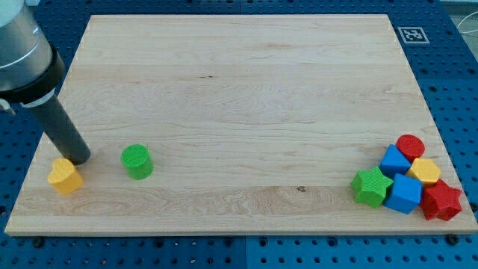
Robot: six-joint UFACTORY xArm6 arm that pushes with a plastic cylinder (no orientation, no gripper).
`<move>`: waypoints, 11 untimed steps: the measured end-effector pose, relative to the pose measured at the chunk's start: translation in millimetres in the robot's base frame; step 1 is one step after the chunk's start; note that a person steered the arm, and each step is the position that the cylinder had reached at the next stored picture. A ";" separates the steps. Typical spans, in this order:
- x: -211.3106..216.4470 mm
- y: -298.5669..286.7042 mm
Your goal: Push the green circle to the bottom center
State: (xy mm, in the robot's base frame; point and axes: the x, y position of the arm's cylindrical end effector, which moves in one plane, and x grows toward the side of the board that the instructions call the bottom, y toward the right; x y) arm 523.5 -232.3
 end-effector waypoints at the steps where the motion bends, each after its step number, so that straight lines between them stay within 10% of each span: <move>1: 1.9 13.0; 11: 13.8 124.9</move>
